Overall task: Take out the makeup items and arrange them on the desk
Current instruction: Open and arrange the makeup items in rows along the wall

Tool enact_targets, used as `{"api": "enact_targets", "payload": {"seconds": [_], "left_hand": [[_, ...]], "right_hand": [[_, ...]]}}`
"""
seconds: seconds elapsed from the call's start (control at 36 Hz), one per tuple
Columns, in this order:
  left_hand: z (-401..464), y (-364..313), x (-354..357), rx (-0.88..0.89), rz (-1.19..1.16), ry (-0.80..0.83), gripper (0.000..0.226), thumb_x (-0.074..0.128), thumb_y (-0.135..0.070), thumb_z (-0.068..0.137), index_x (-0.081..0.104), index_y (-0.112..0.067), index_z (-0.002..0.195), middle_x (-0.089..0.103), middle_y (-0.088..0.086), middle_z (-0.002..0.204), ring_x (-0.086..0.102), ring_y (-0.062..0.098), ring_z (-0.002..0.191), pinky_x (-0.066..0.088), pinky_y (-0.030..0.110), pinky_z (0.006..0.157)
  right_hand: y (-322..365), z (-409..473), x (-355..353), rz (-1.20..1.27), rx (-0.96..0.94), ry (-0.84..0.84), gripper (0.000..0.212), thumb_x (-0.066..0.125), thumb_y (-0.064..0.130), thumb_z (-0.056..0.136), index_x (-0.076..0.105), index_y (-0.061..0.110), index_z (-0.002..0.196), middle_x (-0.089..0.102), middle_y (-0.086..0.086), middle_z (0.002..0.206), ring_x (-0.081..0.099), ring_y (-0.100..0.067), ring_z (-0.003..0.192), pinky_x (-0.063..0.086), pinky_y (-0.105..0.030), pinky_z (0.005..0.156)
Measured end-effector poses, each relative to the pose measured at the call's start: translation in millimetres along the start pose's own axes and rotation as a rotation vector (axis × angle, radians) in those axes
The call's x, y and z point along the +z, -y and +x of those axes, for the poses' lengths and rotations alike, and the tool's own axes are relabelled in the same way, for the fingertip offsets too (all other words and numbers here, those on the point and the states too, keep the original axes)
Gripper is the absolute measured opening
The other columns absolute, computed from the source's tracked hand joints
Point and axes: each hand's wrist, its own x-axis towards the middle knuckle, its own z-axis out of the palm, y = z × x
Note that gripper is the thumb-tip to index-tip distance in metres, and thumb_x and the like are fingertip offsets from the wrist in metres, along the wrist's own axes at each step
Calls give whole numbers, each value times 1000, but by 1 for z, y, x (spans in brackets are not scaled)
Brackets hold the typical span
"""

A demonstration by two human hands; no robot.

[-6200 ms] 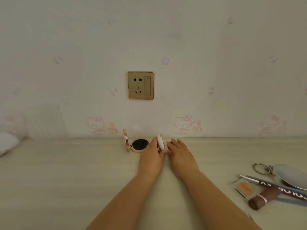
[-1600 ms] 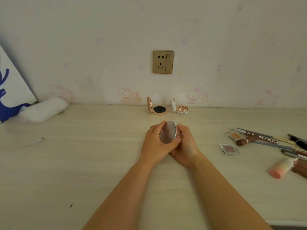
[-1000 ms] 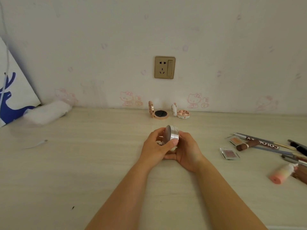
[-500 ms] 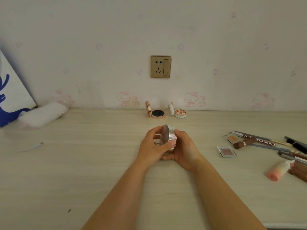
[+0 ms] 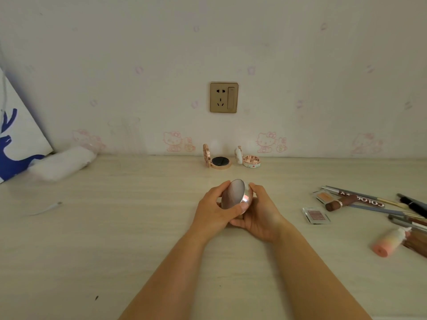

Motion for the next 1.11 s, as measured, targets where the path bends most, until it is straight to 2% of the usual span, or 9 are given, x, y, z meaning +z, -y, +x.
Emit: {"api": "enact_targets", "payload": {"seconds": [0.17, 0.25, 0.5, 0.56, 0.64, 0.75, 0.83, 0.97, 1.11], "left_hand": [[-1, -2, 1, 31, 79, -25, 67, 80, -36, 70, 51, -29, 130, 54, -14, 124, 49, 1, 115, 34, 7, 81], [-1, -3, 2, 29, 100, -51, 65, 80, -36, 69, 53, -30, 128, 55, -14, 123, 49, 0, 113, 32, 5, 80], [1, -6, 6, -27, 64, -97, 60, 80, -36, 69, 55, -28, 123, 55, -11, 119, 50, 2, 108, 36, 9, 80], [2, -7, 7, -43, 41, -121, 58, 79, -37, 69, 56, -29, 122, 56, -9, 119, 54, 0, 101, 40, 10, 77], [2, -9, 7, -77, -51, -154, 52, 76, -35, 73, 57, -28, 121, 57, -6, 116, 61, -5, 69, 44, 6, 59], [3, -10, 4, -104, -252, -178, 38, 73, -28, 78, 58, -29, 112, 64, 3, 107, 62, 12, 65, 48, 12, 51], [4, -12, 2, -126, -352, -172, 32, 70, -22, 82, 60, -25, 112, 67, 4, 91, 61, 5, 50, 49, 15, 50], [4, -9, 0, -63, -375, -170, 30, 65, -16, 86, 57, -18, 115, 67, -12, 62, 59, 5, 49, 49, 15, 53], [2, -10, -2, -56, -433, -173, 28, 63, -12, 87, 57, -20, 114, 70, -14, 71, 61, 5, 53, 48, 13, 52]], "right_hand": [[-1, 0, 2, -54, 8, -39, 60, 21, 45, 95, 60, 0, 107, 67, -16, 87, 64, -21, 59, 48, -24, 46], [-1, 4, 4, -73, -1, -54, 60, 19, 40, 94, 56, -1, 116, 64, -17, 86, 59, -21, 59, 42, -23, 44], [0, 6, 5, -29, 7, -51, 56, 19, 36, 90, 61, -1, 98, 61, -19, 82, 49, -21, 47, 38, -19, 36], [-1, 8, 5, 0, 11, -50, 55, 20, 35, 89, 60, -2, 98, 60, -19, 78, 48, -22, 44, 35, -18, 35], [-2, 10, 6, 110, 16, -36, 53, 22, 34, 87, 59, -3, 97, 62, -16, 66, 49, -21, 43, 32, -17, 35], [-5, 10, 8, 239, 4, -36, 49, 24, 31, 85, 60, -3, 90, 60, -16, 70, 50, -21, 45, 31, -16, 33], [-7, 13, 7, 324, -5, -54, 47, 24, 30, 86, 57, -2, 97, 59, -16, 73, 52, -21, 47, 33, -17, 33], [-8, 14, 6, 450, -29, -96, 46, 24, 28, 87, 55, -2, 103, 62, -19, 81, 55, -22, 47, 36, -16, 36], [-9, 13, 8, 522, -22, -100, 44, 26, 27, 89, 56, -2, 102, 64, -19, 81, 59, -22, 48, 42, -16, 38]]}}
